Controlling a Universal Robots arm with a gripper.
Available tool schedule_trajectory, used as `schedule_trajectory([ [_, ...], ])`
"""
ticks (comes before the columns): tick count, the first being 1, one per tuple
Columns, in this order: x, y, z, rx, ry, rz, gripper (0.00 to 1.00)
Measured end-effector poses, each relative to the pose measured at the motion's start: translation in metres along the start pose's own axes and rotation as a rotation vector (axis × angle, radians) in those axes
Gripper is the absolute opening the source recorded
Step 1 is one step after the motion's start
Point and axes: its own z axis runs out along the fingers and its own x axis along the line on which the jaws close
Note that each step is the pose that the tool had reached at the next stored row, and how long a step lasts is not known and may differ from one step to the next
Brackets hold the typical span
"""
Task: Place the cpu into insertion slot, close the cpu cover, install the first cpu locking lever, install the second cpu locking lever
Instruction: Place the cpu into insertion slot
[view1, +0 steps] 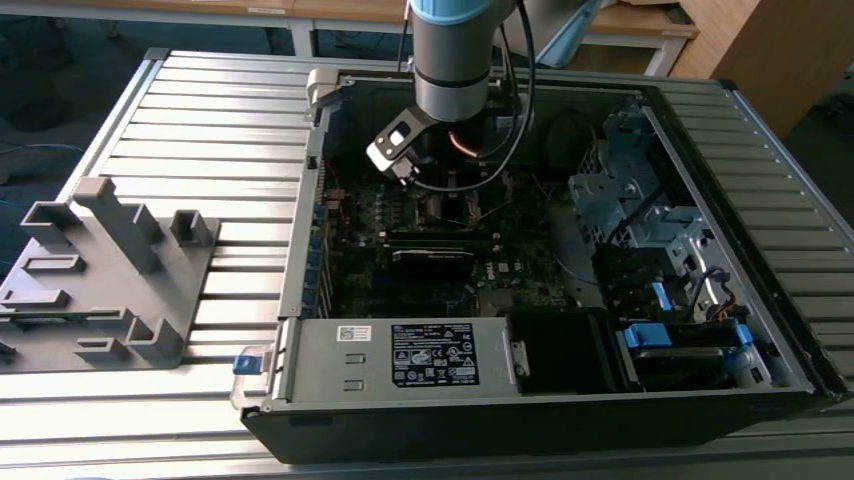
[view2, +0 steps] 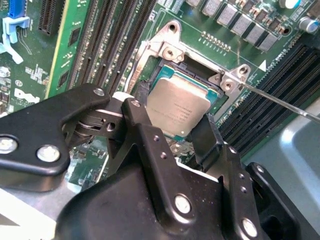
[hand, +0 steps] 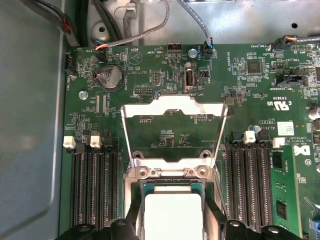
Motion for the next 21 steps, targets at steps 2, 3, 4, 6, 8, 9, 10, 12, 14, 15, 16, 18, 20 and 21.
schedule_trajectory([
  [2,0.0,0.0003,-0.0026,0.0,0.0,0.0,0.6],
  [3,0.0001,0.0004,-0.004,0.0,0.0,0.0,0.6],
  [4,0.0001,0.0006,-0.0056,0.0,-0.0001,0.0,0.6],
  [6,0.0002,0.0009,-0.0091,0.0,-0.0001,0.0,0.6],
  [8,0.0003,0.0013,-0.0134,0.0,0.0001,0.0,0.6],
  [9,0.0003,0.0015,-0.0154,0.0,0.0,0.0,0.6],
  [10,0.0003,0.0017,-0.0169,0.0001,0.0,0.0,0.6],
  [12,0.0004,0.0017,-0.0171,-0.0001,0.0002,0.0,0.6],
  [14,0.0004,0.0017,-0.0171,-0.0001,0.0003,0.0,0.6],
  [15,0.0004,0.0017,-0.0172,0.0,0.0002,0.0,0.6],
  [16,0.0004,0.0017,-0.0172,0.0,0.0001,0.0,0.6],
  [18,0.0004,0.0017,-0.0172,0.0,0.0001,0.0,0.59],
  [20,0.0004,0.0017,-0.0172,0.0,0.0001,0.0,0.52],
  [21,0.0004,0.0017,-0.0172,0.0,0.0001,0.0,0.52],
])
